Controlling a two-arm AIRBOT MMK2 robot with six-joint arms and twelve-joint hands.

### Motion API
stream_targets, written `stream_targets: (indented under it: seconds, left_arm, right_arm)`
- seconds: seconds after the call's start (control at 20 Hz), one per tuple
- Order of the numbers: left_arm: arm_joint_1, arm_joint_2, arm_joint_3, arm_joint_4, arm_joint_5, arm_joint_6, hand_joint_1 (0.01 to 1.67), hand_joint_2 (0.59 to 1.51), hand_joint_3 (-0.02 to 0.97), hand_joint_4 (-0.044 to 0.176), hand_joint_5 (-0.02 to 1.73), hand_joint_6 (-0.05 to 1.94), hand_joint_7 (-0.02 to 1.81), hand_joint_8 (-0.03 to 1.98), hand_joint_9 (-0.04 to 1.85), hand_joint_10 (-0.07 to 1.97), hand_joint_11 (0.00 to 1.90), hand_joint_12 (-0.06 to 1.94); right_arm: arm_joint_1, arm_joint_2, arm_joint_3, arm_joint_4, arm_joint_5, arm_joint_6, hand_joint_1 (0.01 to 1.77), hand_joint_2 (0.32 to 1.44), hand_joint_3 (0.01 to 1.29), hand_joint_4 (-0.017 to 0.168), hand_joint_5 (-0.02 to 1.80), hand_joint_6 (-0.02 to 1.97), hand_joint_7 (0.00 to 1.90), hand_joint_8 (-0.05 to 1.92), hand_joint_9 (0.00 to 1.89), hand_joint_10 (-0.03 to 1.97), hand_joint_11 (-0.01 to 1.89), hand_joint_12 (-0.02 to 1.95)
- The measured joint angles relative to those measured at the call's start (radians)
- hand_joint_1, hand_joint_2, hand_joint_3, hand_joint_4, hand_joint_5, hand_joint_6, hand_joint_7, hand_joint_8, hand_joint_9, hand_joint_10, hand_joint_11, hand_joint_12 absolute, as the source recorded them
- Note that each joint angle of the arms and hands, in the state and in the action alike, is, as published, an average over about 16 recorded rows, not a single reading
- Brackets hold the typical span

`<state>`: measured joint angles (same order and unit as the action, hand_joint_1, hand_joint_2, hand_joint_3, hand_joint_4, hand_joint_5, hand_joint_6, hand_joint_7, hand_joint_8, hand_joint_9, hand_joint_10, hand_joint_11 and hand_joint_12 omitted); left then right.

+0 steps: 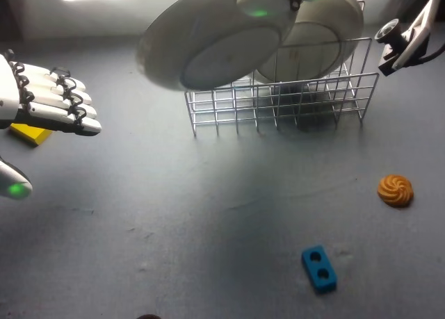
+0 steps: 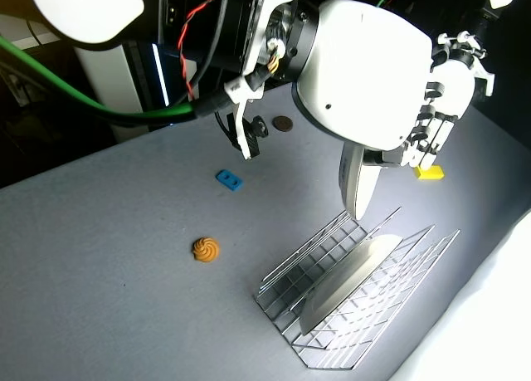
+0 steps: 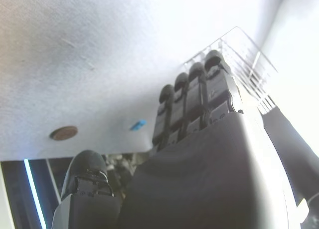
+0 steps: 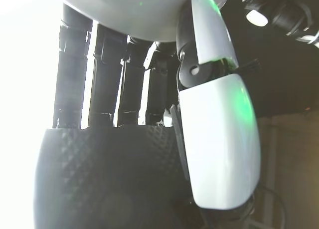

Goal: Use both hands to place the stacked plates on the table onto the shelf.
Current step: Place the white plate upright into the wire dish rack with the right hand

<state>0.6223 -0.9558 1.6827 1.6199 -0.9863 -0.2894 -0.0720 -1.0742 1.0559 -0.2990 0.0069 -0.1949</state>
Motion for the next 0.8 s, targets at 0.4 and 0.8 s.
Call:
stream_targets:
  seconds: [0.4, 0.8]
  left_arm:
    - [0.000, 0.000, 0.000, 0.002, 0.000, 0.000, 0.02, 1.153, 0.018, 0.007, 0.08, 0.01, 0.08, 0.00, 0.04, 0.01, 0.02, 0.02]
    - [0.000, 0.000, -0.001, 0.005, 0.000, 0.000, 0.02, 1.153, 0.018, 0.007, 0.08, 0.01, 0.08, 0.00, 0.04, 0.01, 0.02, 0.02]
  right_arm:
    - [-0.006, 0.001, 0.045, 0.024, -0.008, 0.003, 1.20, 1.05, 0.01, 0.000, 0.88, 0.93, 1.03, 0.90, 1.30, 0.00, 0.91, 0.99]
    - [-0.030, -0.017, 0.100, 0.042, -0.006, 0.004, 1.20, 1.05, 0.01, -0.007, 0.87, 0.94, 1.04, 0.89, 1.31, 0.00, 0.90, 1.00]
